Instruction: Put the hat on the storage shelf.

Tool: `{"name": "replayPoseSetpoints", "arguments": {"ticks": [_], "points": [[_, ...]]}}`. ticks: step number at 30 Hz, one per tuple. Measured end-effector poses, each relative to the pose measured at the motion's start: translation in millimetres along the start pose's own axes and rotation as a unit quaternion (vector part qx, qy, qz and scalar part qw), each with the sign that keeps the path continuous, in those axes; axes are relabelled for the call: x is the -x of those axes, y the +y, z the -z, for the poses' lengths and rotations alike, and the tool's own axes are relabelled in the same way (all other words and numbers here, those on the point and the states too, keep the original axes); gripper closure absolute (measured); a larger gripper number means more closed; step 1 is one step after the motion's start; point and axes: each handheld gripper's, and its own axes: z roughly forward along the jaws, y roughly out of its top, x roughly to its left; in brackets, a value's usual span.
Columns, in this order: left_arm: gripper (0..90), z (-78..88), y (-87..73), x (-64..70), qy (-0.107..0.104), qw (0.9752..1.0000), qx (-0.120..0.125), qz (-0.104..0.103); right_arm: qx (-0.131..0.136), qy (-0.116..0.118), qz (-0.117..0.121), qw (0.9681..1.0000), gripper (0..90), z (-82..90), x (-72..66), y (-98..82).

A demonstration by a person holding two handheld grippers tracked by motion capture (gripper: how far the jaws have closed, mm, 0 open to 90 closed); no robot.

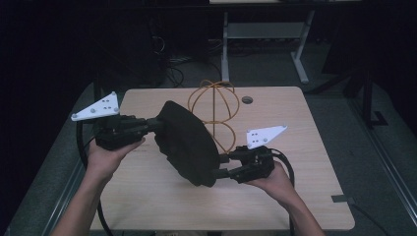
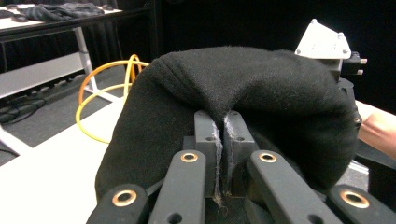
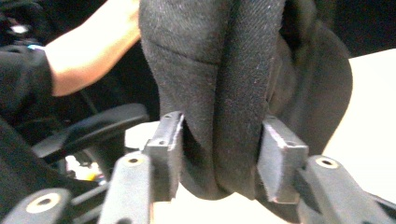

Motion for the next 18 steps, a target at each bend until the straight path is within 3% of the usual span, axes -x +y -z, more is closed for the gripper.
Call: {"name": "replayPoseSetpoints", "arguments": {"ticks": [2,4,6,13,18], "points": [[86.6,0.5,2.8,-0.4,0.006,0.9999,-0.007,-0.005,0.002,-0.013,-0.003,0.9999,45.7,2.3,2.3,-1.3],[86.6,-0.2,5.0,-1.1,0.011,0.9998,-0.014,-0.009,0.003,-0.023,-0.003,0.9997,46.1,3.7,3.0,-1.6],[86.6,-0.8,7.5,-2.4,0.018,0.9995,-0.022,-0.016,0.002,-0.048,-0.001,0.9989,43.3,9.1,3.7,-3.5],[86.6,-0.3,13.0,-11.4,0.027,0.9992,-0.024,-0.015,-0.002,-0.084,-0.007,0.9964,37.3,23.6,5.9,-10.6],[86.6,0.6,18.6,-15.3,0.026,0.9993,-0.022,-0.014,-0.007,-0.121,-0.013,0.9926,33.1,37.9,8.2,-21.2]]}}
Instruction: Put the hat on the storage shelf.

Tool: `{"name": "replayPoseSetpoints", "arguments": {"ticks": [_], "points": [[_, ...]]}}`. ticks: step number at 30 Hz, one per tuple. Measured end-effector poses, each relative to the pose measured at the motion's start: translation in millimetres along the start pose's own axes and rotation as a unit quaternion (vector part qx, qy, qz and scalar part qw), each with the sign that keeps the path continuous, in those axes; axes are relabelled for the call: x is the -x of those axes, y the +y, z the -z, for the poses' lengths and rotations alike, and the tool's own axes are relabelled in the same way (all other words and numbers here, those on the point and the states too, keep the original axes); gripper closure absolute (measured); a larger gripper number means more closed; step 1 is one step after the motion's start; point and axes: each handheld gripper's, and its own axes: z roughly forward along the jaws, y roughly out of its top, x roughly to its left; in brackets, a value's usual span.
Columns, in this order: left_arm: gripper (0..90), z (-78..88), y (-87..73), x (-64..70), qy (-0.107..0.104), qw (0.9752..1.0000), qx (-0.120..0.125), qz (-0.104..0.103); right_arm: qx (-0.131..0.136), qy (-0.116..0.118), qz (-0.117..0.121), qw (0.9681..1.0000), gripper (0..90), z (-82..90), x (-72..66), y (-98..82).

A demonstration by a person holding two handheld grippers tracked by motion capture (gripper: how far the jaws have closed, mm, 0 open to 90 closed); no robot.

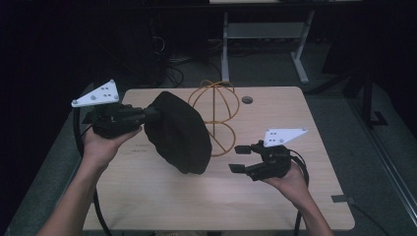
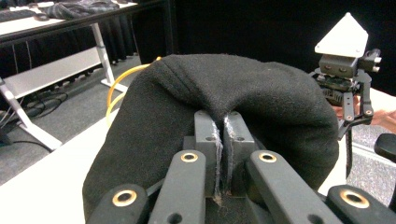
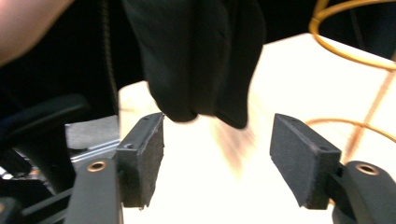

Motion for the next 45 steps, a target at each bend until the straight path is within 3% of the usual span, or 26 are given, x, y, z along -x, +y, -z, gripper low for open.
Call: {"name": "replayPoseSetpoints", "arguments": {"ticks": [1,11,18,25,36,45], "points": [[86.5,-0.2,2.7,-0.8,0.0,1.0,0.002,0.0,-0.002,-0.013,-0.005,0.9999,32.1,5.9,2.1,-4.9],[86.6,-6.1,18.2,-5.5,-0.002,1.0,0.001,-0.006,0.0,-0.064,-0.025,0.9977,30.8,33.4,12.4,-31.2],[86.6,-12.7,35.3,-11.0,-0.005,0.9999,0.007,-0.007,0.012,-0.115,-0.056,0.9917,30.8,60.7,24.7,-63.1],[86.6,-19.4,58.0,-15.4,-0.006,0.9998,0.012,-0.015,0.015,-0.146,-0.068,0.9869,31.0,76.1,30.8,-75.9],[86.6,-45.1,104.1,-26.3,-0.007,0.9996,0.001,-0.028,0.021,-0.165,-0.069,0.9837,30.8,84.2,34.3,-80.1],[86.6,-78.7,136.4,-33.1,-0.009,0.9993,-0.015,-0.032,0.026,-0.169,-0.072,0.9826,30.8,86.6,34.1,-80.8]]}}
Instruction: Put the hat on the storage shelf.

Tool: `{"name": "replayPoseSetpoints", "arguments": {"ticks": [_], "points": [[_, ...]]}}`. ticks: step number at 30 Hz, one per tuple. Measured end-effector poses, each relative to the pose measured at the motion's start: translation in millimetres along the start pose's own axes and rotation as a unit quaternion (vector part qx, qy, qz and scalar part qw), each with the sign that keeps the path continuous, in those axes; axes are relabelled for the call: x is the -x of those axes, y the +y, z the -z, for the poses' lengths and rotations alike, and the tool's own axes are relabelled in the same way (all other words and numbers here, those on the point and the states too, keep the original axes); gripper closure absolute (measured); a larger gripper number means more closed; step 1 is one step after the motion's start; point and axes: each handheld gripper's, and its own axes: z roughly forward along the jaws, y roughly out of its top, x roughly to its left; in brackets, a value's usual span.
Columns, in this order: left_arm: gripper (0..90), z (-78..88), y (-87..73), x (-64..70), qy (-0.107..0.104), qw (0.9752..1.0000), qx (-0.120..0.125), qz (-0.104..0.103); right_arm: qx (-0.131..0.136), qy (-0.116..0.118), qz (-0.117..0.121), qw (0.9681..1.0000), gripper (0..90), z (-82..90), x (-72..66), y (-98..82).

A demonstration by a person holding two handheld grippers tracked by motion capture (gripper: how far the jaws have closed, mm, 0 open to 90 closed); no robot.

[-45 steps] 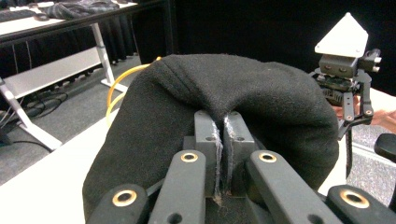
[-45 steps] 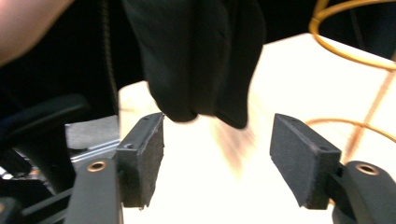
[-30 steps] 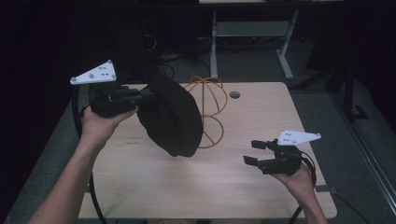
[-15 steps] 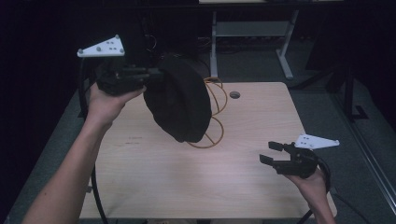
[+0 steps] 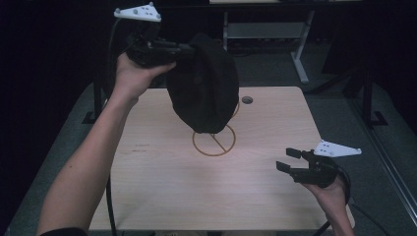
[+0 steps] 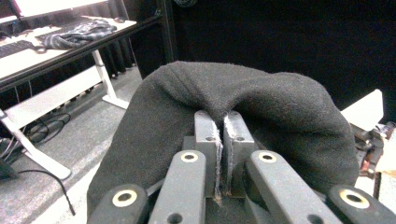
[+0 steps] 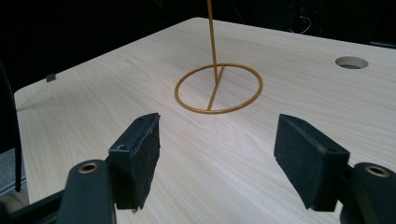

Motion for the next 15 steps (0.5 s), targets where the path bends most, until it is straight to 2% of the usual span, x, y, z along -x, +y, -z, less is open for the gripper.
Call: {"name": "replayPoseSetpoints", "arguments": {"ticks": [7,15], "points": [[86.6,-25.2,5.5,-9.6,0.005,0.9999,-0.014,0.009,0.0,0.003,0.001,1.0,30.7,-0.7,-0.5,-2.1],[86.6,-60.9,3.1,-21.4,0.007,0.999,-0.035,0.027,0.01,0.006,-0.014,0.9998,30.5,0.2,3.7,-6.5]]}}
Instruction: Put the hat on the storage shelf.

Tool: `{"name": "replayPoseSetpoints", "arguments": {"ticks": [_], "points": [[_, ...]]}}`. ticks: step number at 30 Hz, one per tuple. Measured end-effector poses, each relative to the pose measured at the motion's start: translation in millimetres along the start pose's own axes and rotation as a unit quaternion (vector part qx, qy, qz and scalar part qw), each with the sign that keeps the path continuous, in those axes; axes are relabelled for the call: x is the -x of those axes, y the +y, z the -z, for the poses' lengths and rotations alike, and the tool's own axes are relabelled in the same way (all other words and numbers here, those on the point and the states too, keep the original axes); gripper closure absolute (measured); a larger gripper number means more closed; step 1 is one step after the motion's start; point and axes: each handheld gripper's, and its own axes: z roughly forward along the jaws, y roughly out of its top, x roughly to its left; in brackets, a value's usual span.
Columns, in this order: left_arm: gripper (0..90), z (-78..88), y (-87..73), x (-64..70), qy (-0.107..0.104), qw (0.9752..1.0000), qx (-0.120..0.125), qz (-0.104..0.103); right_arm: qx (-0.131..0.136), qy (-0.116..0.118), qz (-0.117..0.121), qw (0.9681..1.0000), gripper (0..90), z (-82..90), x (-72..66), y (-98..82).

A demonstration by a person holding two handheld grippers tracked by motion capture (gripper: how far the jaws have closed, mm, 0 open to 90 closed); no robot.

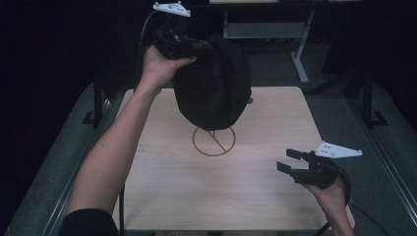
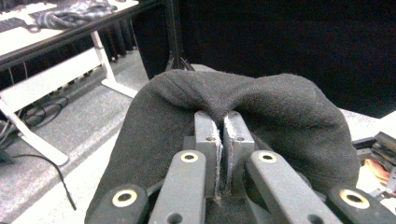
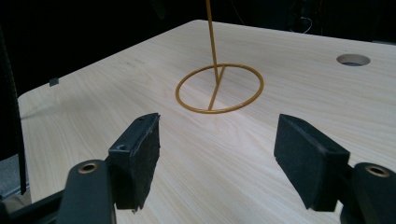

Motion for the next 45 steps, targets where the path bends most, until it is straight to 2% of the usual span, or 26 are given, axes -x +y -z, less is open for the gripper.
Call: {"name": "replayPoseSetpoints", "arguments": {"ticks": [7,11,16,24,27,32,35,39,42,44,45], "points": [[86.5,-28.8,0.1,-6.0,0.002,0.9998,-0.014,0.011,-0.005,0.003,0.006,1.0,30.4,-1.6,0.3,-1.8],[86.5,-47.3,0.2,-9.6,0.01,0.9994,-0.032,0.01,-0.005,0.006,0.004,1.0,30.4,-1.9,1.1,-2.8],[86.5,-70.6,-3.9,-13.7,0.015,0.9983,-0.052,0.02,-0.006,0.007,0.003,1.0,30.4,-2.0,2.2,-4.0],[86.5,-93.1,-11.3,-24.2,0.026,0.9964,-0.071,0.037,-0.006,0.01,0.004,0.9999,30.4,-3.1,2.3,-4.9],[86.5,-102.8,-15.8,-29.7,0.034,0.9949,-0.086,0.041,-0.009,0.011,0.002,0.9999,30.4,-3.4,1.7,-5.0],[86.4,-117.1,-22.0,-35.5,0.046,0.9928,-0.096,0.054,-0.007,0.015,0.006,0.9998,30.4,-4.1,0.5,-4.8],[86.3,-124.4,-26.0,-38.5,0.049,0.9903,-0.114,0.062,-0.01,0.016,0.005,0.9998,30.4,-4.6,0.4,-5.1],[85.5,-130.7,-29.5,-41.1,0.054,0.9856,-0.145,0.068,-0.014,0.018,0.008,0.9997,30.4,-5.4,-0.2,-5.1],[80.9,-131.2,-30.6,-42.6,0.061,0.9835,-0.153,0.075,-0.014,0.02,0.008,0.9997,30.3,-5.5,-0.7,-5.2],[78.8,-130.8,-30.9,-42.4,0.076,0.982,-0.158,0.07,-0.013,0.02,0.008,0.9997,30.3,-5.5,-1.0,-5.3],[76.1,-130.1,-30.9,-43.1,0.088,0.9803,-0.165,0.063,-0.012,0.021,0.009,0.9997,30.3,-5.5,-1.1,-5.2]]}}
